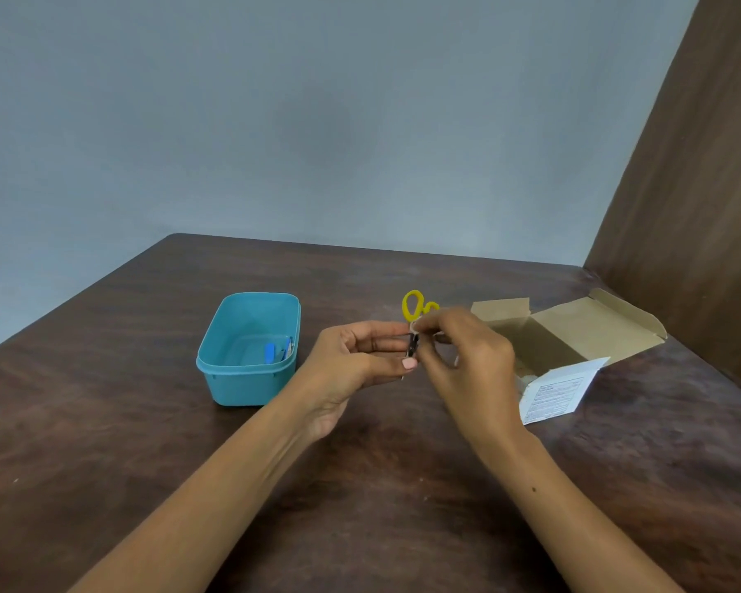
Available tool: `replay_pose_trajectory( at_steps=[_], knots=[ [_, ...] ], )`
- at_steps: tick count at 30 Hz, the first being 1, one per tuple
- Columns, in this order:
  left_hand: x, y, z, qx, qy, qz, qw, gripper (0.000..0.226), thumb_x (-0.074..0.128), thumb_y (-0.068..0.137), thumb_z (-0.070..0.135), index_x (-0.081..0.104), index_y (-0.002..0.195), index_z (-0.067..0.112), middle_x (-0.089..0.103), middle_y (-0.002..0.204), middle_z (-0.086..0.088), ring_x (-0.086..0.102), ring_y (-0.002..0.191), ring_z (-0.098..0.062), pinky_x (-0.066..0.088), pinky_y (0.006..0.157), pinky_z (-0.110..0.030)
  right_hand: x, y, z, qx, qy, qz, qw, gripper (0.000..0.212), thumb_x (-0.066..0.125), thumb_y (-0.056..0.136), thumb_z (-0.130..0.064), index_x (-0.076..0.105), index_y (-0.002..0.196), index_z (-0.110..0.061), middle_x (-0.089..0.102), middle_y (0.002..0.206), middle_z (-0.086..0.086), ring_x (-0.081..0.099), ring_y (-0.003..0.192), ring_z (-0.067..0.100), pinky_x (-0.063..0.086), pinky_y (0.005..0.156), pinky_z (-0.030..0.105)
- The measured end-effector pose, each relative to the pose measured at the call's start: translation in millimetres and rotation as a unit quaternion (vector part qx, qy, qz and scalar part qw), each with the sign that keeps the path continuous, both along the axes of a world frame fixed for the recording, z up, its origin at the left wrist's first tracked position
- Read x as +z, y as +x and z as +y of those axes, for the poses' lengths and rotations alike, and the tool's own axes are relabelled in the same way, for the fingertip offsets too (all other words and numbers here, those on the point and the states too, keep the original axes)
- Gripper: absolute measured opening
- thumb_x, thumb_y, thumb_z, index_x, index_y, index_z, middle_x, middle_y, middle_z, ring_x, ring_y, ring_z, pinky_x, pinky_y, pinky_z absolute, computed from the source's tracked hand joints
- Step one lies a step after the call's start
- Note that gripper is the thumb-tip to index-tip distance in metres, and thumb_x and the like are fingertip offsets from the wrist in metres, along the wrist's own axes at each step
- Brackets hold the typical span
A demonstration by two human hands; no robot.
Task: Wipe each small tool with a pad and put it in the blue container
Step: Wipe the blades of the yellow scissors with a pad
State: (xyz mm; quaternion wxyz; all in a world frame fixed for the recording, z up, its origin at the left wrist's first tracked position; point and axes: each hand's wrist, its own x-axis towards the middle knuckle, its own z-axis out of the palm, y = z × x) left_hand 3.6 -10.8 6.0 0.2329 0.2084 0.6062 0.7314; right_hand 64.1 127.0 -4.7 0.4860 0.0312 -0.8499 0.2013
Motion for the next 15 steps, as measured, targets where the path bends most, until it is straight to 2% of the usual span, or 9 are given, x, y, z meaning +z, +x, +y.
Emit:
replay_pose_trajectory(
  at_steps=[3,8,15],
  knots=[
    [-0.3,-1.9,-1.5,0.015,-0.002,0.005,1.0,0.038,0.073,0.069,-0.011,0.07,0.103,0.005,0.073,0.097,-0.014,0.069,0.086,-0.015,0.057,0.073,-0.022,-2.1,-2.2,-2.1,0.027,0.015,-0.03,0.999,0.014,0.068,0.075,0.005,0.067,0.082,-0.008,0.067,0.082,0.003,0.063,0.072,0.017,0.052,0.062,0.034],
    [2.2,-3.6,-3.9,0.034,0.007,-0.001,0.999,0.039,0.072,0.07,-0.011,0.069,0.106,0.004,0.073,0.096,-0.014,0.07,0.085,-0.017,0.057,0.072,-0.022,-1.1,-0.7,-2.7,0.08,-0.023,-0.035,0.996,0.015,0.07,0.075,0.005,0.07,0.084,-0.008,0.071,0.083,0.0,0.064,0.077,0.007,0.053,0.069,0.023],
    [3.3,-1.9,-3.4,0.014,0.018,-0.024,0.999,0.034,0.066,0.074,-0.015,0.07,0.1,0.006,0.074,0.089,-0.01,0.071,0.077,-0.012,0.056,0.065,-0.019,2.1,4.1,-4.4,0.106,-0.036,-0.026,0.993,0.005,0.067,0.074,-0.005,0.07,0.077,-0.007,0.071,0.077,-0.001,0.065,0.074,0.006,0.054,0.067,0.026]
  ],
)
